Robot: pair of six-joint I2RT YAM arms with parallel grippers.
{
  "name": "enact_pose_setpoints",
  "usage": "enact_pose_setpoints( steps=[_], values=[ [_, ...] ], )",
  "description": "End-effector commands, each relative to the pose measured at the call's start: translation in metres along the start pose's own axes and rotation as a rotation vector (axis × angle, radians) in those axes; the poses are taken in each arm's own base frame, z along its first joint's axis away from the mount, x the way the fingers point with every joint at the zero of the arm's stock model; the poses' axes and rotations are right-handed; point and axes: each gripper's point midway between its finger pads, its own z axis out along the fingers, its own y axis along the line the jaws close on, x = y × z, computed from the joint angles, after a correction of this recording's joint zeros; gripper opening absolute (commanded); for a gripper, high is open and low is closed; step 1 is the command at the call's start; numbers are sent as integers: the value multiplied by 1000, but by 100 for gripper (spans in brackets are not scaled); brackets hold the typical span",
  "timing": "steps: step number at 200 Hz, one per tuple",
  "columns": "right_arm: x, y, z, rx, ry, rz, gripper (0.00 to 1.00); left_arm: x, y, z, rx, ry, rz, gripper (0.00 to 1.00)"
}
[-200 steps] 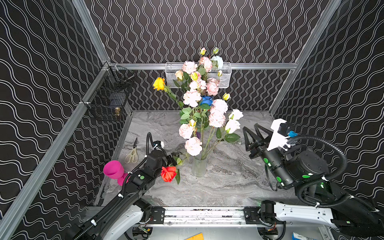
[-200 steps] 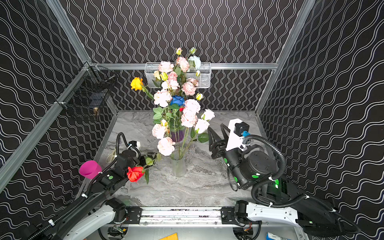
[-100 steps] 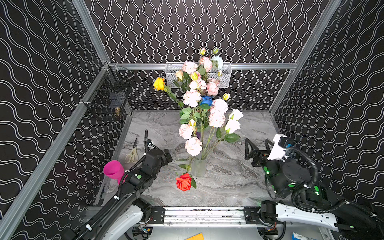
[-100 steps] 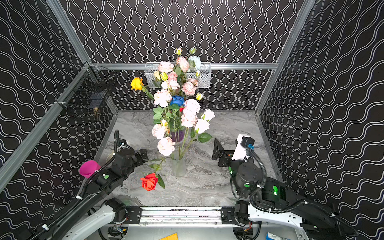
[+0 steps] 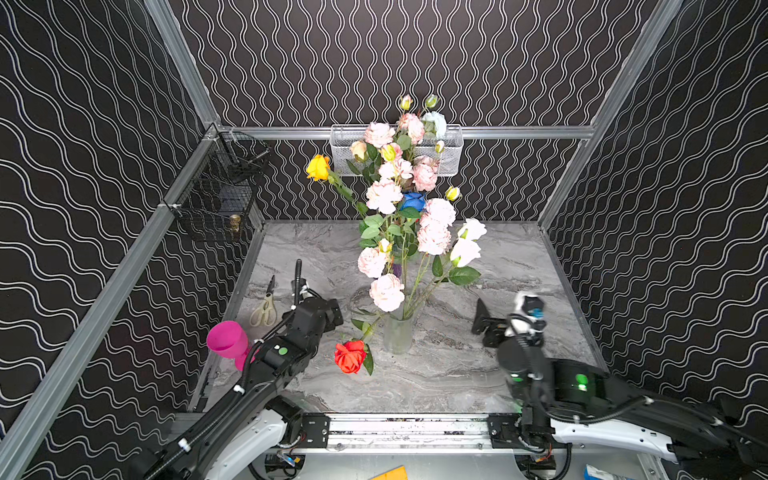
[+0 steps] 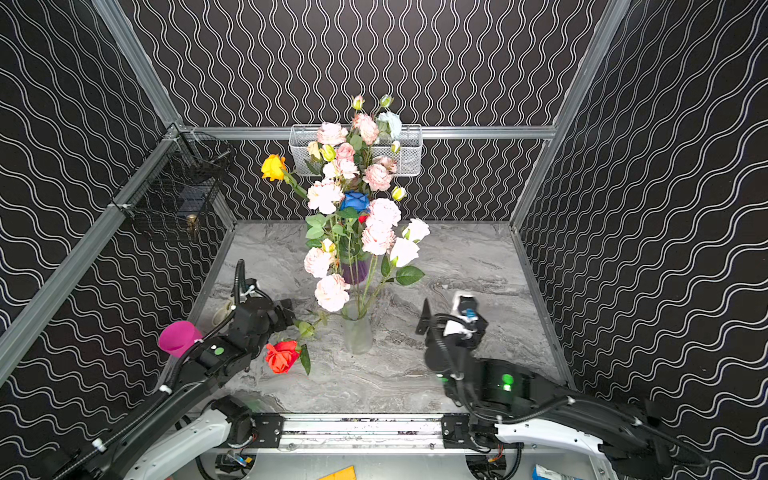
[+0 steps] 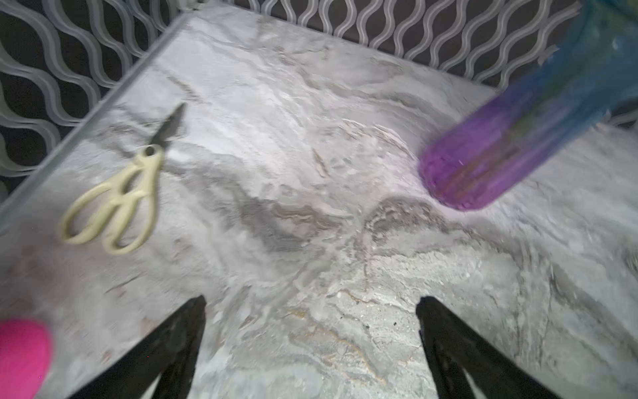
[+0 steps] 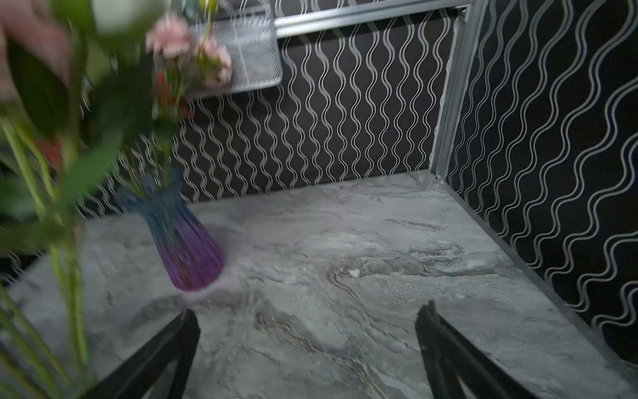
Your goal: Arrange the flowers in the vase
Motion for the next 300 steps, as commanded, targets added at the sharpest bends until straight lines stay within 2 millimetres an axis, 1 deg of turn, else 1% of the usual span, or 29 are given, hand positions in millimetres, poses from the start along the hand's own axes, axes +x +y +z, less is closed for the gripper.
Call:
enact_pose_setpoints(
  steps=[1,15,32,36,45,62,77,104,120,135,168,180,187,207,229,278,294,300],
  values=[
    [7,-14,4,137,-50,30,99,-23,-47,9,218,-144,138,99],
    [7,-34,1,221,-90,10,99,-24,-48,14,200,-149,190,99],
    [-4,-58,-7,262,-161,19,99,-27,-44,19,157,-160,247,99],
    [-9,-62,-9,258,-194,21,99,-28,-43,19,150,-167,257,99],
    [-8,-61,-9,261,-216,-61,99,-30,-43,21,143,-188,275,99],
    [-8,-60,-8,250,-249,-42,99,-32,-41,24,137,-217,288,99],
    [-10,-58,-9,249,-269,-80,99,-31,-40,25,141,-217,298,99],
    [-13,-60,-10,255,-269,-109,99,-36,-40,21,147,-233,293,99],
    [-15,-56,-10,251,-267,-123,99,-39,-42,18,158,-239,294,99],
    [-21,-46,-11,233,-268,-119,99,-40,-44,18,166,-237,299,98],
    [-47,-27,-18,182,-280,-53,99,-39,-46,15,185,-236,299,99],
    [-57,-20,-25,145,-282,-34,99,-39,-45,14,185,-235,300,99],
    [-71,-16,-30,124,-284,9,99,-40,-44,12,187,-241,299,99],
    [-94,-4,-42,64,-280,8,99,-41,-45,9,198,-259,290,99],
    [-114,1,-54,5,-276,32,99,-42,-47,7,209,-261,294,99],
    [-157,27,-72,-43,-269,-31,99,-42,-50,7,230,-263,290,99],
    [-177,29,-78,-51,-267,-77,99,-42,-51,6,239,-267,281,99],
    [-182,27,-80,-57,-266,-63,99,-43,-51,5,242,-270,277,99]
  ],
)
